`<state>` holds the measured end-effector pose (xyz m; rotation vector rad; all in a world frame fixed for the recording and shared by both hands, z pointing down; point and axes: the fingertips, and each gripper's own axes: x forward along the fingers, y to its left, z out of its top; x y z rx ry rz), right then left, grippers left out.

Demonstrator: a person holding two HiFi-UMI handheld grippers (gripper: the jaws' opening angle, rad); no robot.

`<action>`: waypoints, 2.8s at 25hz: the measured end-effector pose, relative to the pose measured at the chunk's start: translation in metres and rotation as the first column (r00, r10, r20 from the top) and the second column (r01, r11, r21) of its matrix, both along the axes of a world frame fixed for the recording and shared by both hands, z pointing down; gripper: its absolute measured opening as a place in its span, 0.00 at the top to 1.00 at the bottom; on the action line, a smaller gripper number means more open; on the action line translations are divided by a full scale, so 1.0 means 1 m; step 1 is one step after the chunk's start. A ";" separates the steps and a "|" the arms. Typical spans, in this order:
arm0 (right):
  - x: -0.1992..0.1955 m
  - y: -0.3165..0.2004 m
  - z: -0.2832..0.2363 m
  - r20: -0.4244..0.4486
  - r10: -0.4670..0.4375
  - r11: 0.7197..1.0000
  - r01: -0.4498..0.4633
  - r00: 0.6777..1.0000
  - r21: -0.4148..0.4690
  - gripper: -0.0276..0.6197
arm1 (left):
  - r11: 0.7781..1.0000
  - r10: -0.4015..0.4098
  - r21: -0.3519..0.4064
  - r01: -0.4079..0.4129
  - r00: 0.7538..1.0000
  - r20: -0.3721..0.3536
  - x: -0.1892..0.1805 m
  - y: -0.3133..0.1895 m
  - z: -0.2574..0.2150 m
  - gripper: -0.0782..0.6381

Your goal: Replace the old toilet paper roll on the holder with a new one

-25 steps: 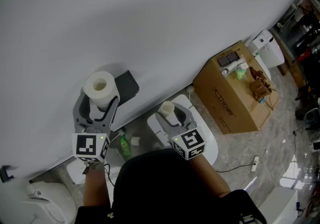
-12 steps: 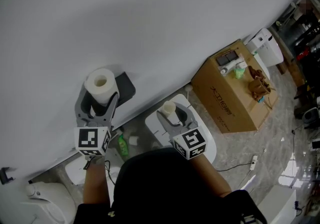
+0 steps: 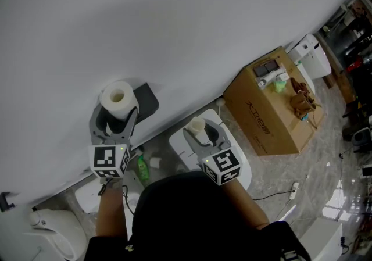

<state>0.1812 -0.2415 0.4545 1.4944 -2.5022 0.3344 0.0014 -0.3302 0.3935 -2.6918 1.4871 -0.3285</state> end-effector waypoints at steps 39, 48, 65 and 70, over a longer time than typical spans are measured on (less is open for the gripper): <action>-0.086 0.047 -0.006 0.014 -0.154 0.988 0.154 0.988 0.005 0.64 | 0.995 -0.068 0.070 0.073 0.995 -0.072 -0.073 0.104 -0.021 0.45; -0.148 0.080 -0.004 0.010 -0.290 0.957 0.290 0.957 -0.001 0.64 | 0.976 -0.209 0.039 0.216 0.969 -0.131 -0.137 0.169 -0.007 0.77; -0.270 0.145 0.012 -0.006 -0.529 0.848 0.528 0.849 -0.033 0.64 | 0.895 -0.442 -0.128 0.427 0.887 -0.130 -0.239 0.302 0.049 0.87; -0.300 0.158 0.013 -0.010 -0.577 0.816 0.576 0.817 -0.032 0.64 | 0.883 -0.463 -0.119 0.453 0.883 -0.080 -0.264 0.330 0.060 0.87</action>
